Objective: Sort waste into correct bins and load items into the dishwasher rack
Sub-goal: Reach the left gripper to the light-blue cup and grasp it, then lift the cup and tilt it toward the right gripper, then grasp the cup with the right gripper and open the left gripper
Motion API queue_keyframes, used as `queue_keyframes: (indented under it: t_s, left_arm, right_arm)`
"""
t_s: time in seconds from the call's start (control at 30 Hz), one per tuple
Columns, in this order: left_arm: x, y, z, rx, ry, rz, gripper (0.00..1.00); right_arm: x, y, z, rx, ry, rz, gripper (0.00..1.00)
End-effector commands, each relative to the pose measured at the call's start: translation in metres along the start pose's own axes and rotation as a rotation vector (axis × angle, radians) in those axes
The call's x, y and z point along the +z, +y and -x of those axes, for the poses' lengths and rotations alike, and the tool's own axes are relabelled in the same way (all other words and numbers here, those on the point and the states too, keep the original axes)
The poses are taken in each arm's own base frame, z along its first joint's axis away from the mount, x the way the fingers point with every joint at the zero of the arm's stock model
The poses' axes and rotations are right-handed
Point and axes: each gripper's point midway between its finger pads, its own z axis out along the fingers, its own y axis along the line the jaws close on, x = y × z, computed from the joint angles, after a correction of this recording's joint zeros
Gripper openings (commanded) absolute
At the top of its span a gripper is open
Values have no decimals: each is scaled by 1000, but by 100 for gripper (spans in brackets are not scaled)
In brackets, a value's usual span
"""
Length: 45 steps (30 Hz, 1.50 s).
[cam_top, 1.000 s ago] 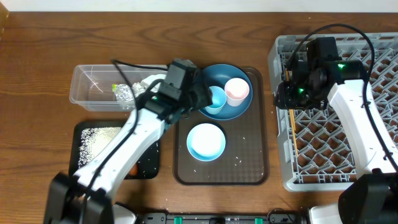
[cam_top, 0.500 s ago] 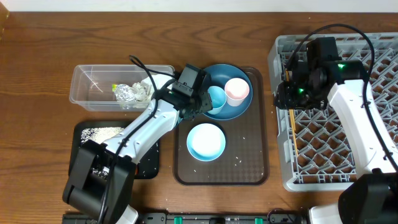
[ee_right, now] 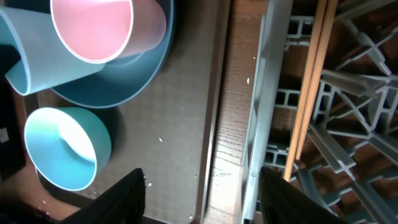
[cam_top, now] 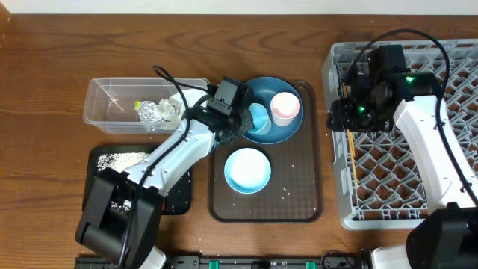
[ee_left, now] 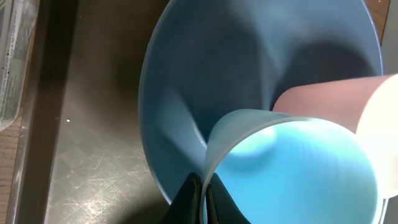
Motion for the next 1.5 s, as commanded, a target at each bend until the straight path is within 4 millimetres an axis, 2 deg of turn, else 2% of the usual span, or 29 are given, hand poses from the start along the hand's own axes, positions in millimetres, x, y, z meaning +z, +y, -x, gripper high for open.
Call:
queue_keyframes:
  t_s: [0.0, 0.07, 0.17, 0.3, 0.4, 0.53, 0.63, 0.73, 0.93, 1.03, 1.27, 1.37, 1.47]
  left_arm:
    - [-20, -8, 17, 0, -63, -31, 6]
    - [-40, -14, 28, -7, -105, -64, 6]
    - [-79, -23, 44, -17, -179, -135, 6]
    - [-139, -38, 48, -24, -200, -306, 6]
    - [-175, -53, 36, -12, -116, -493, 6]
    - [-208, -71, 16, -25, 66, -725, 6]
    - [-217, -78, 10, -34, 152, -813, 6]
    - [-221, -86, 9, -33, 202, -875, 6]
    - [-223, -106, 4, -6, 268, -958, 6]
    - [-220, -110, -2, 1, 290, -957, 6]
    - [-222, -119, -9, 29, 304, -973, 6]
    - [-223, -120, -9, 21, 308, -975, 6]
    - [-223, -120, -9, 21, 309, -975, 6]
  right_arm:
    - [-6, 5, 4, -18, -21, 9, 59]
    - [-6, 6, 5, -19, -24, 11, 60]
    - [-8, 12, 6, -28, -26, 46, 60]
    - [-22, 45, 8, -157, -62, 266, 61]
    - [-53, 83, 10, -319, -156, 554, 64]
    - [-106, 115, 7, -477, -334, 911, 83]
    - [-132, 121, 6, -513, -427, 1047, 89]
    - [-141, 125, 6, -530, -464, 1099, 91]
    - [-147, 137, 2, -609, -504, 1145, 95]
    - [-151, 144, 0, -648, -525, 1178, 95]
    - [-146, 161, -6, -727, -513, 1192, 95]
    - [-145, 171, -10, -765, -504, 1208, 89]
    - [-143, 178, -13, -795, -498, 1216, 77]
